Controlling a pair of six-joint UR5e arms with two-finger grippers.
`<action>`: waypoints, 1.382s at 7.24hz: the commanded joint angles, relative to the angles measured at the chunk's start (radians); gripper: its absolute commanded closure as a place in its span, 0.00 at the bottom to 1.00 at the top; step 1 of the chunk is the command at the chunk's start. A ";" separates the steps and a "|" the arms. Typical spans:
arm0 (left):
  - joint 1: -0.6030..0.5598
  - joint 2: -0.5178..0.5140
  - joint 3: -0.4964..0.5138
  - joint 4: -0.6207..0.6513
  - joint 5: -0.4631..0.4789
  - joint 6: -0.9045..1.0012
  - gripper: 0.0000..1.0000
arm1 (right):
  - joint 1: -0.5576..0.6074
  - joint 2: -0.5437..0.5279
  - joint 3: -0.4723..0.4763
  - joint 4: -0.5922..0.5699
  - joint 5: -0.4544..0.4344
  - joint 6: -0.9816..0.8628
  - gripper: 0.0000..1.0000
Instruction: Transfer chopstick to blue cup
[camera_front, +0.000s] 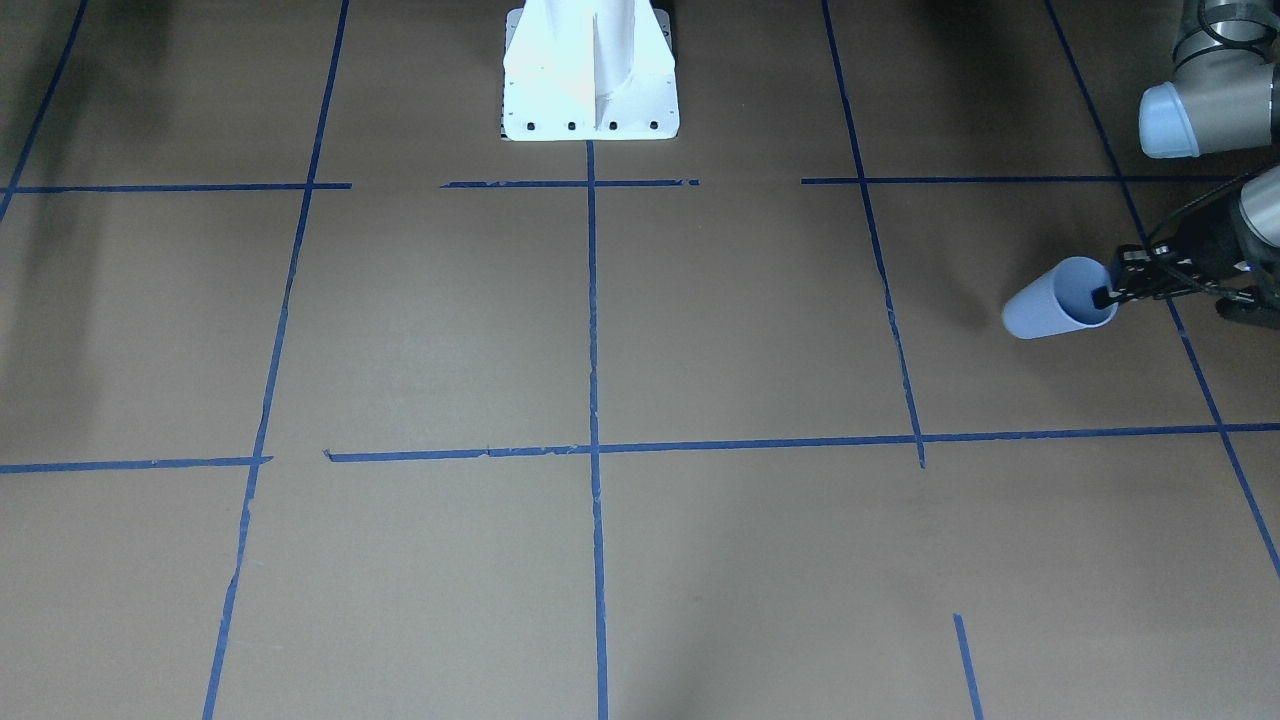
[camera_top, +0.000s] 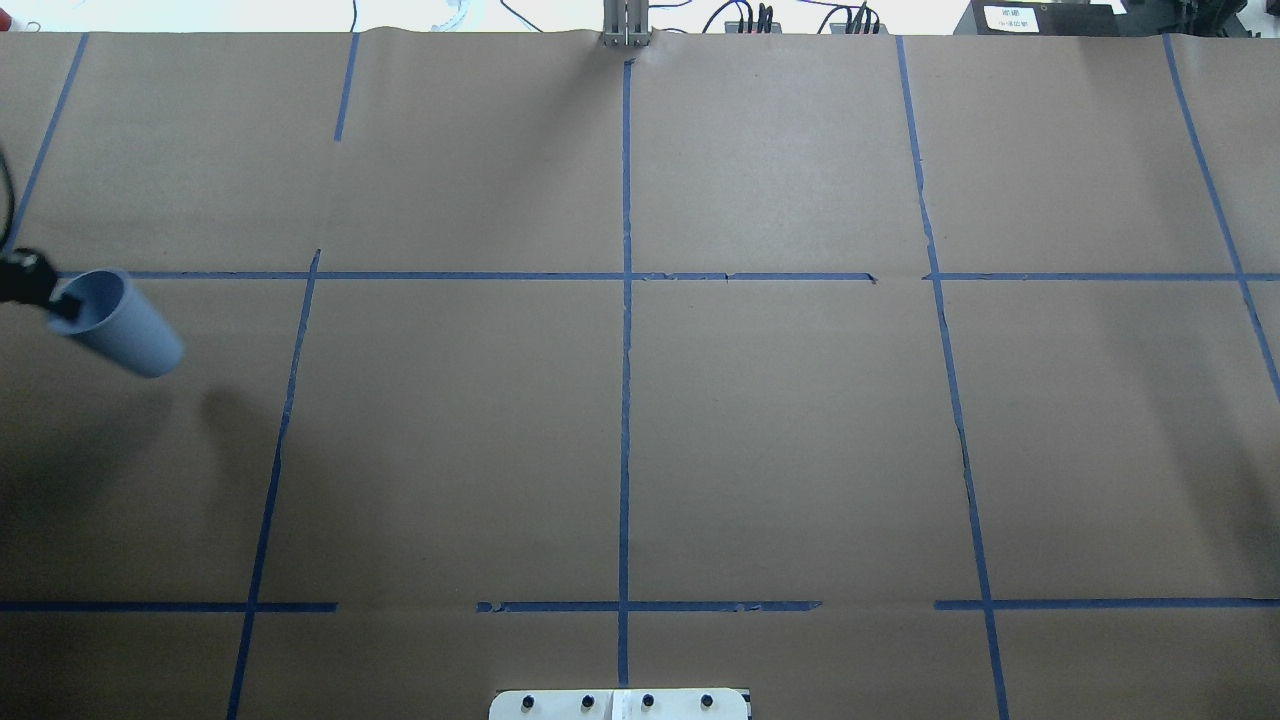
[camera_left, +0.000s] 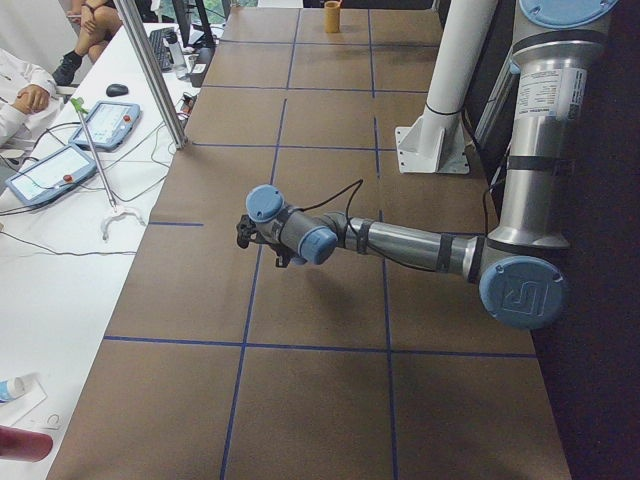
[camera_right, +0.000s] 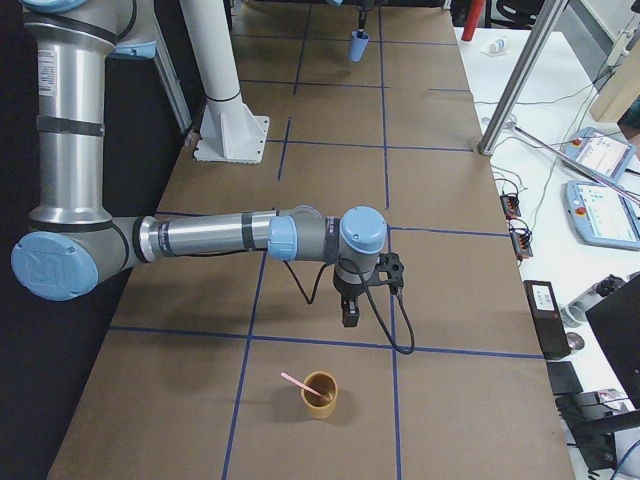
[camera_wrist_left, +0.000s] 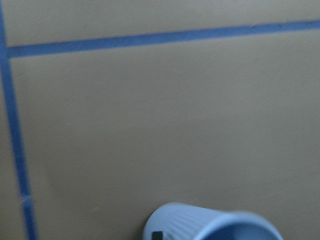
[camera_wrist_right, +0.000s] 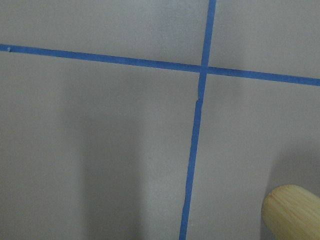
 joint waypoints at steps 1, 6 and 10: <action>0.198 -0.242 -0.054 0.005 0.016 -0.464 1.00 | 0.000 0.001 0.007 0.000 -0.001 -0.002 0.00; 0.590 -0.615 0.045 0.086 0.568 -0.792 1.00 | 0.000 -0.010 -0.001 0.155 0.030 0.008 0.00; 0.649 -0.625 0.062 0.098 0.666 -0.790 0.96 | -0.002 -0.010 -0.010 0.158 0.060 0.006 0.00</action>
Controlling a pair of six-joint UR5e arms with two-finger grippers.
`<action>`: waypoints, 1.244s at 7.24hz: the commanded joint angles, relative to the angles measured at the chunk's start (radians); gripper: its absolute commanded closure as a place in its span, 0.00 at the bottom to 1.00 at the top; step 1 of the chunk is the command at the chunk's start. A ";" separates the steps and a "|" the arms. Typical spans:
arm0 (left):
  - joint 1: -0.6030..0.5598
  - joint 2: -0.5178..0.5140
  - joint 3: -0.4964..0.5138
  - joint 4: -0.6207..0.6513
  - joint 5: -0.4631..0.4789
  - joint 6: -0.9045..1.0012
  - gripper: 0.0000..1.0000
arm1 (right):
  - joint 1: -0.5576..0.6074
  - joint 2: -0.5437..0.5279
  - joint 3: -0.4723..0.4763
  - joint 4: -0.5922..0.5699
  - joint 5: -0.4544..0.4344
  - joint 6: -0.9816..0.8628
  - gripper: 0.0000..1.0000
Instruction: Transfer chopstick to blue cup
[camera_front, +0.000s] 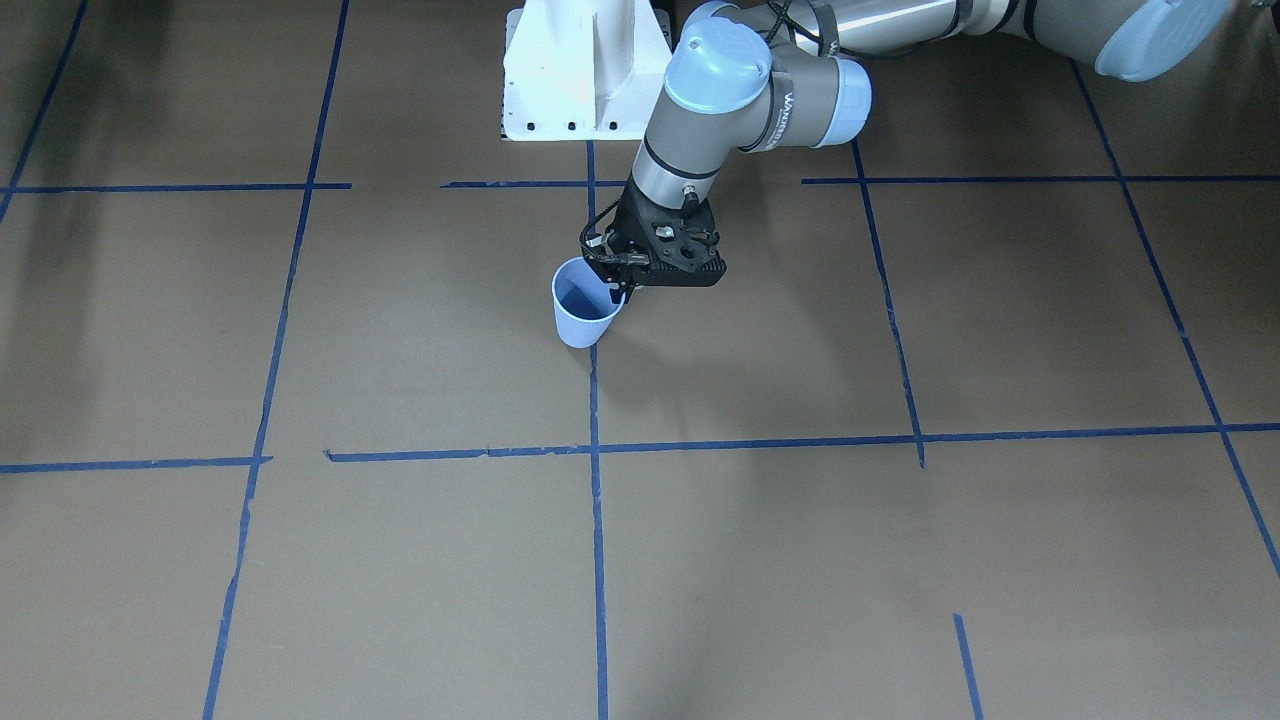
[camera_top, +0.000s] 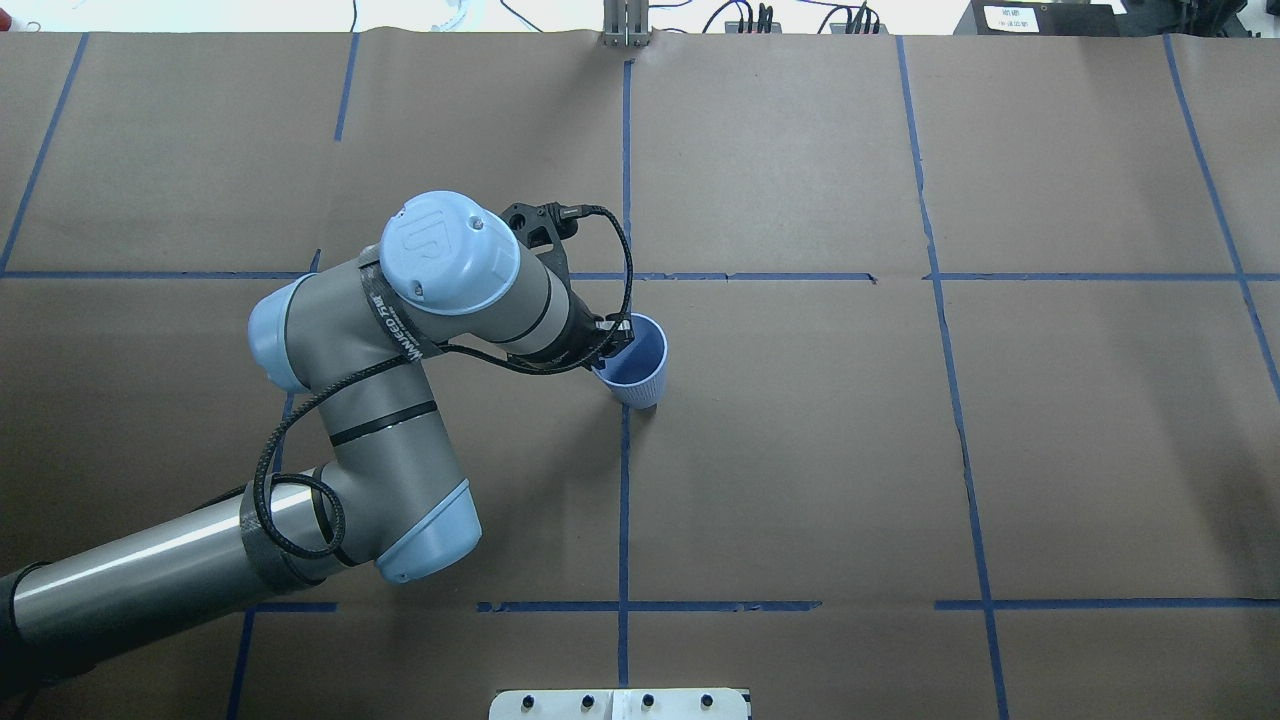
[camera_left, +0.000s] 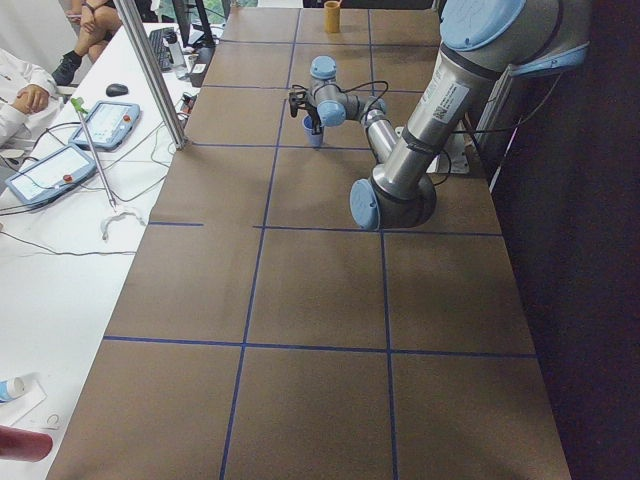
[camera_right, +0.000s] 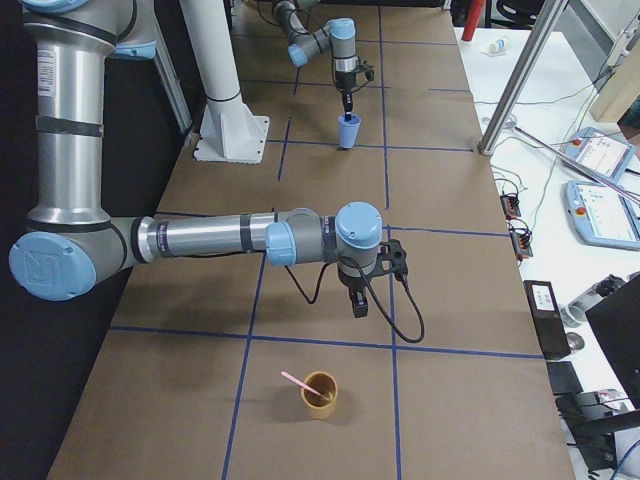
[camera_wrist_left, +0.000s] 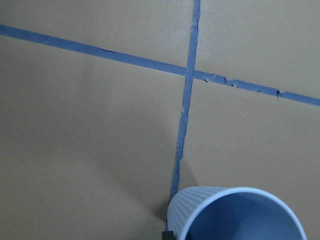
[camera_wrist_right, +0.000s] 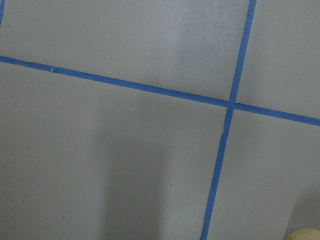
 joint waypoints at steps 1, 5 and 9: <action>0.004 -0.009 -0.001 0.041 0.012 0.015 0.95 | -0.001 0.000 -0.001 0.002 0.002 -0.001 0.00; 0.023 -0.010 0.002 0.060 0.041 0.049 0.65 | -0.002 0.002 0.000 0.005 0.002 -0.001 0.00; 0.013 -0.006 -0.079 0.087 0.039 0.049 0.00 | -0.010 0.002 -0.001 0.007 -0.007 -0.004 0.00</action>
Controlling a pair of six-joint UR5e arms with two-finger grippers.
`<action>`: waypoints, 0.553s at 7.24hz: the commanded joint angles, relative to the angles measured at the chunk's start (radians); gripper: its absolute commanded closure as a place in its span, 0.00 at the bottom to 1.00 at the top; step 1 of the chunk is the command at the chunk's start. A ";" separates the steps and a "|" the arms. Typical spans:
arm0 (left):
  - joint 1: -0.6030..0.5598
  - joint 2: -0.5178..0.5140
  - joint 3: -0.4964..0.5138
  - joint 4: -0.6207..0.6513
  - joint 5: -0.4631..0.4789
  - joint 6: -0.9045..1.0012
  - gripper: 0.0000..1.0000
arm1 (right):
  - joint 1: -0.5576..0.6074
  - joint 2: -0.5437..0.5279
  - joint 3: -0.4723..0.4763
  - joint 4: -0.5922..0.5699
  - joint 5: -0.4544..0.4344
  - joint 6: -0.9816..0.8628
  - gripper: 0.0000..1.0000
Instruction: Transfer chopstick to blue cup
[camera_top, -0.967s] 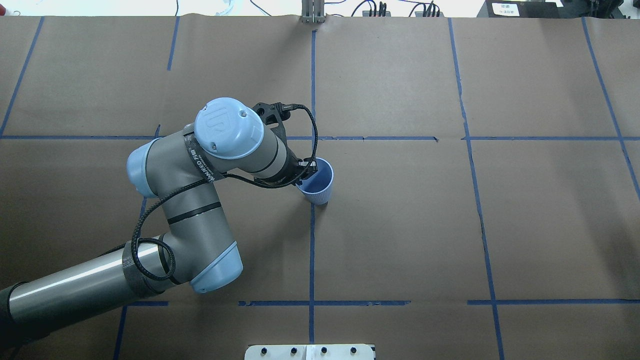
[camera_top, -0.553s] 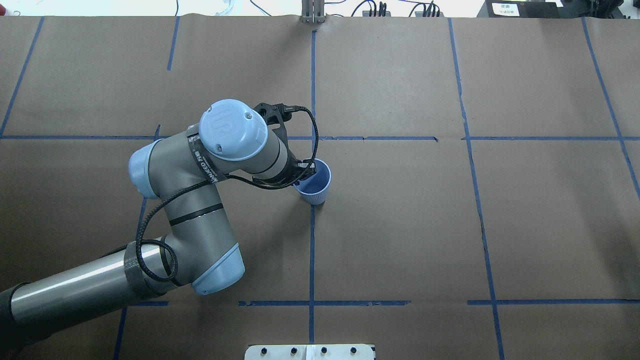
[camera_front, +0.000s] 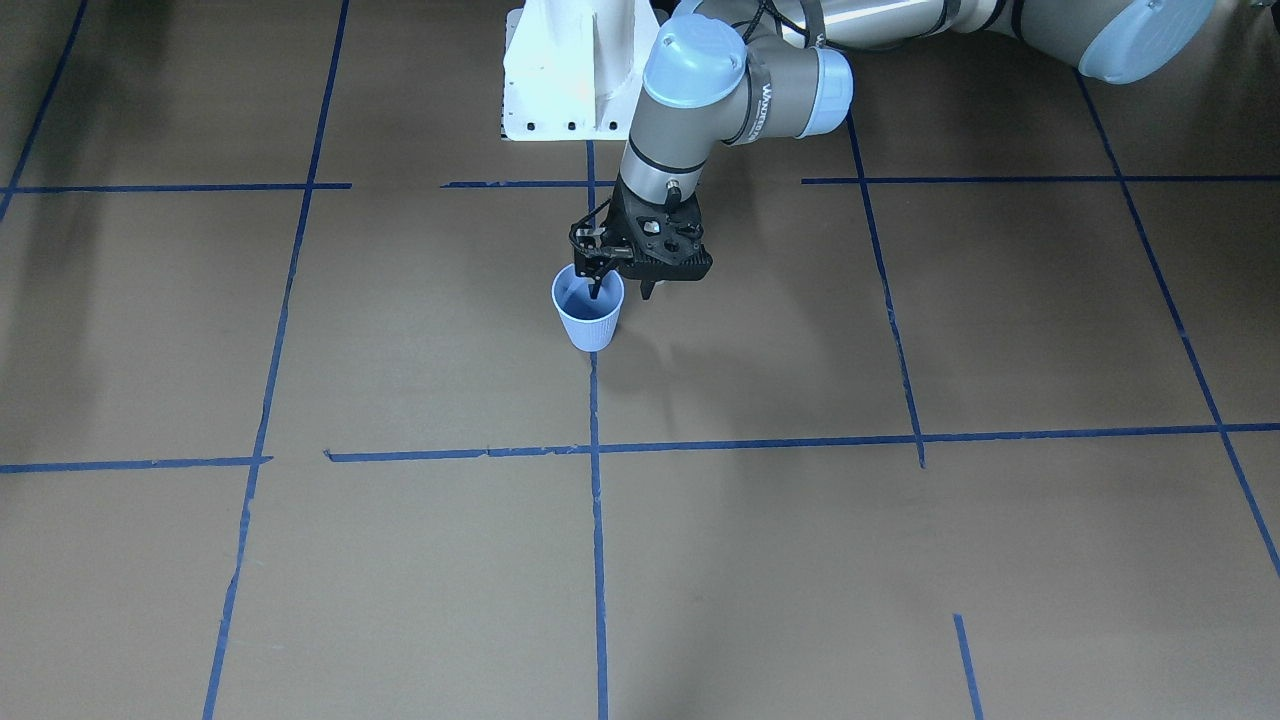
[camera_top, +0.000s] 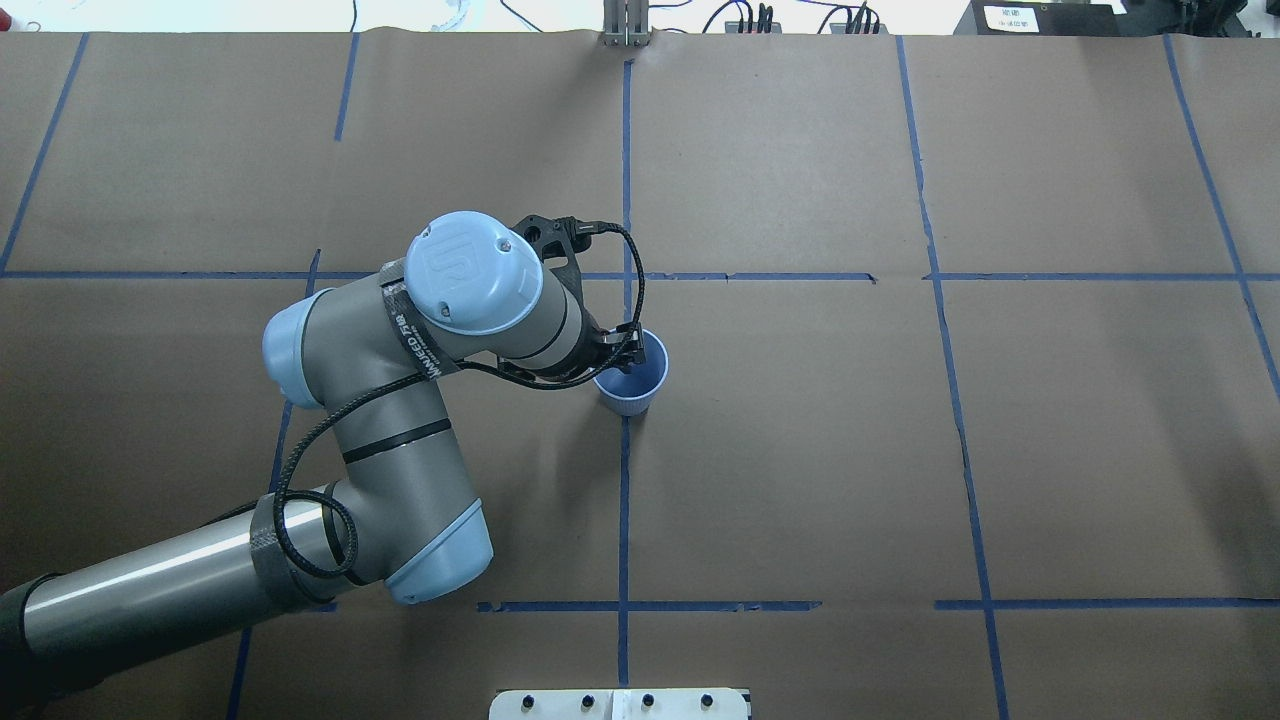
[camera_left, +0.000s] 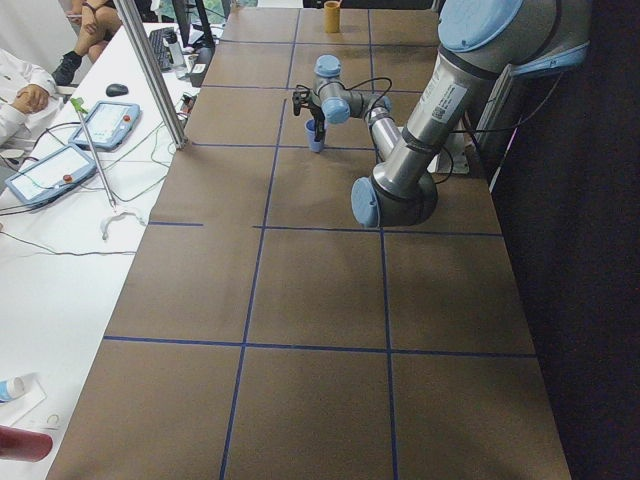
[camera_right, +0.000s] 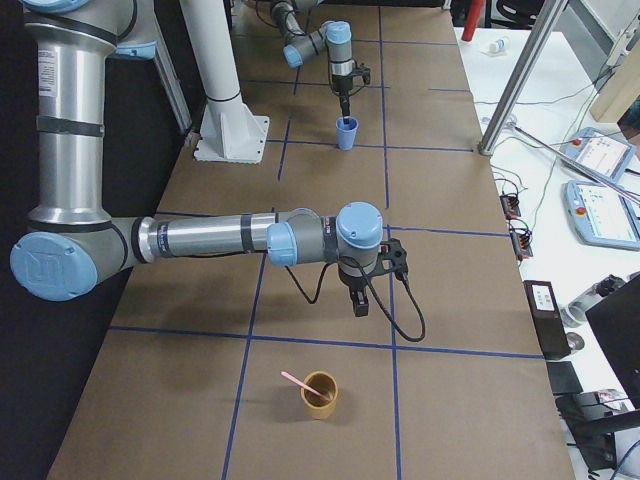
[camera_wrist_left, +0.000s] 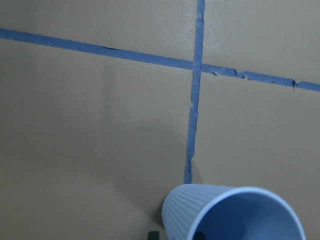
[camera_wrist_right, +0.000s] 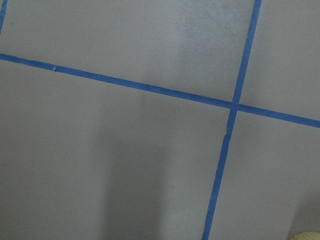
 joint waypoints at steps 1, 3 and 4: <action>-0.043 0.011 -0.131 0.105 -0.011 0.003 0.00 | -0.001 -0.001 -0.002 0.000 -0.004 0.000 0.01; -0.106 0.066 -0.284 0.256 -0.038 0.089 0.00 | 0.006 -0.055 0.009 0.015 -0.017 -0.015 0.01; -0.141 0.135 -0.323 0.256 -0.116 0.093 0.00 | 0.079 -0.063 -0.050 0.016 -0.046 -0.032 0.01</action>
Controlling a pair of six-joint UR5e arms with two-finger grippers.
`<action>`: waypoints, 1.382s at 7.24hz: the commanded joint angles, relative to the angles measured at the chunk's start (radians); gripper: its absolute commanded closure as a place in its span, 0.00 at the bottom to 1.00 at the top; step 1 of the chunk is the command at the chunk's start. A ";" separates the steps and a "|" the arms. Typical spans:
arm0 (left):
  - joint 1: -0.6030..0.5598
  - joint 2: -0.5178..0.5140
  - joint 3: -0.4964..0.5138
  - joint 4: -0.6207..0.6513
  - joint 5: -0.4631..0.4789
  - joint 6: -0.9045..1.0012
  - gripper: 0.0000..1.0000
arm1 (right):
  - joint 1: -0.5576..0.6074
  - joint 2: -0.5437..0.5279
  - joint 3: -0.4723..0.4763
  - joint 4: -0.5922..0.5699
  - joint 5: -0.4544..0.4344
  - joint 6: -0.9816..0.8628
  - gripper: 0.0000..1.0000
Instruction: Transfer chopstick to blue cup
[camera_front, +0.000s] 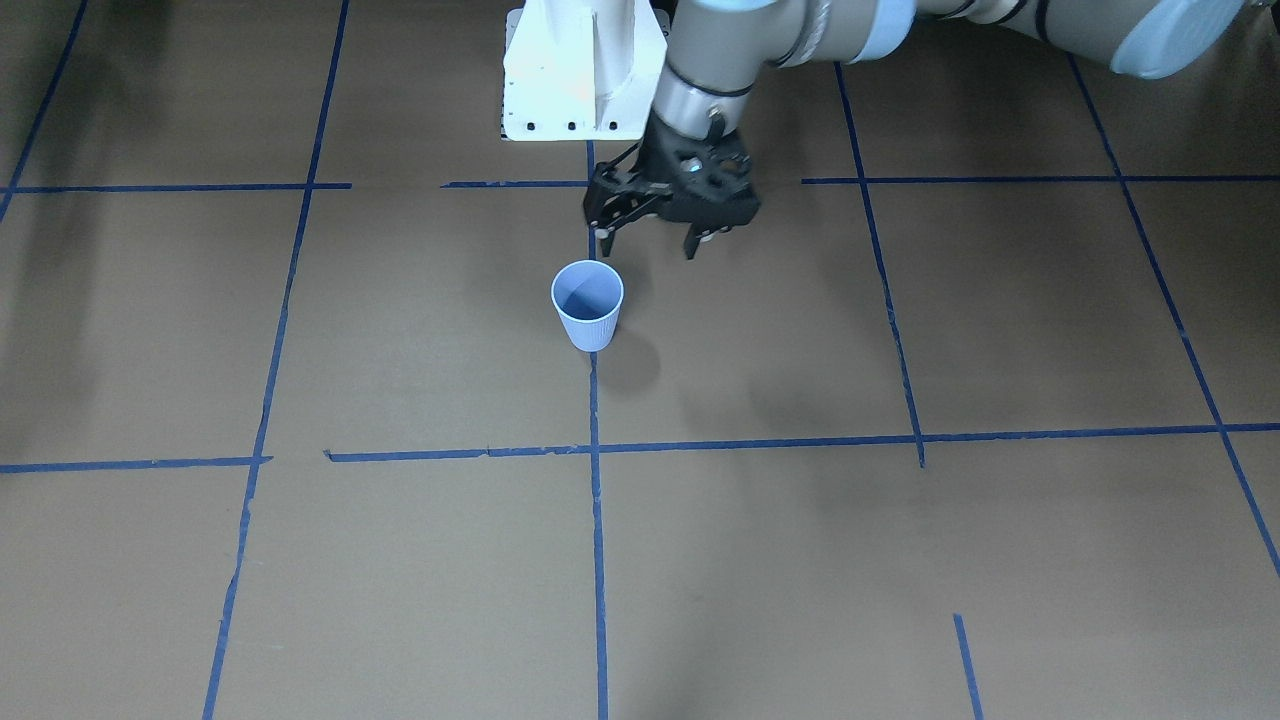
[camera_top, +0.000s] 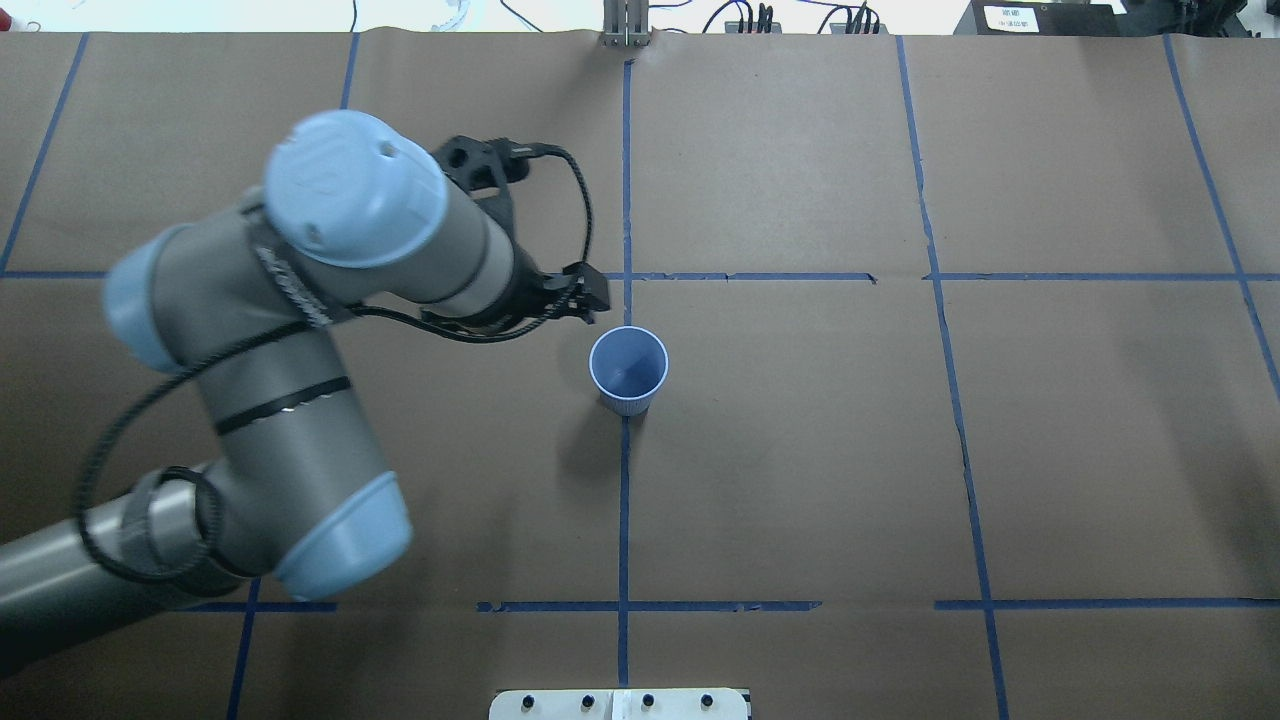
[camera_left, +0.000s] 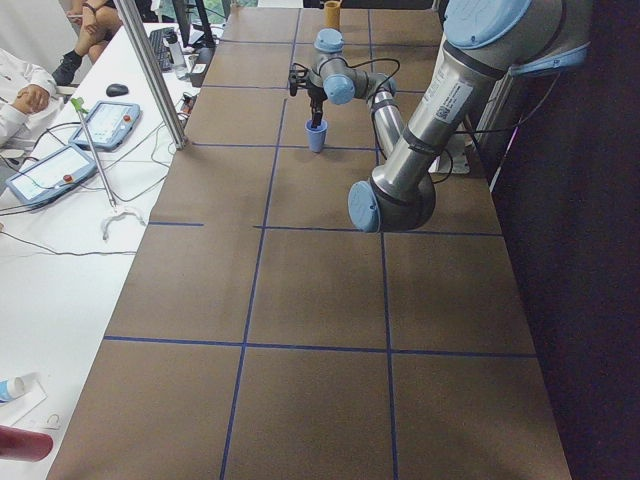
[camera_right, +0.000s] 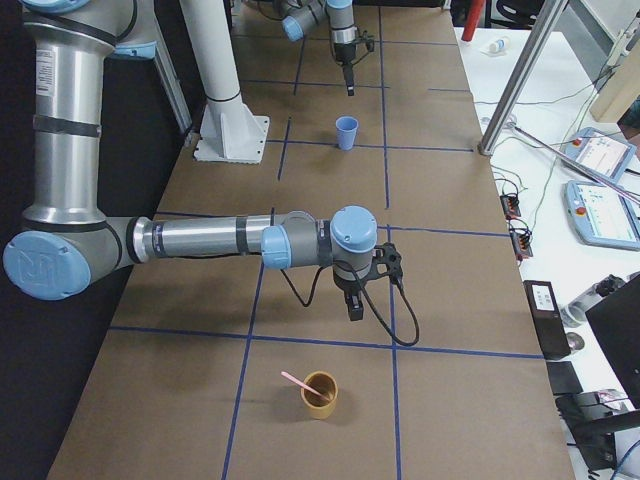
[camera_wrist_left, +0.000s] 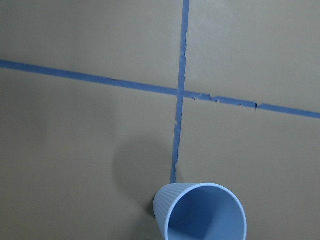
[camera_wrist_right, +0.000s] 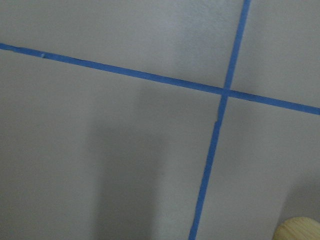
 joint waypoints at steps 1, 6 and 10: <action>-0.120 0.134 -0.081 0.028 -0.150 0.038 0.00 | 0.104 -0.036 -0.095 0.011 -0.035 -0.118 0.01; -0.149 0.170 -0.135 0.028 -0.197 0.050 0.00 | 0.201 -0.117 -0.151 -0.001 -0.084 -0.237 0.00; -0.144 0.177 -0.134 0.028 -0.197 0.050 0.00 | 0.201 -0.113 -0.188 -0.001 -0.101 -0.220 0.44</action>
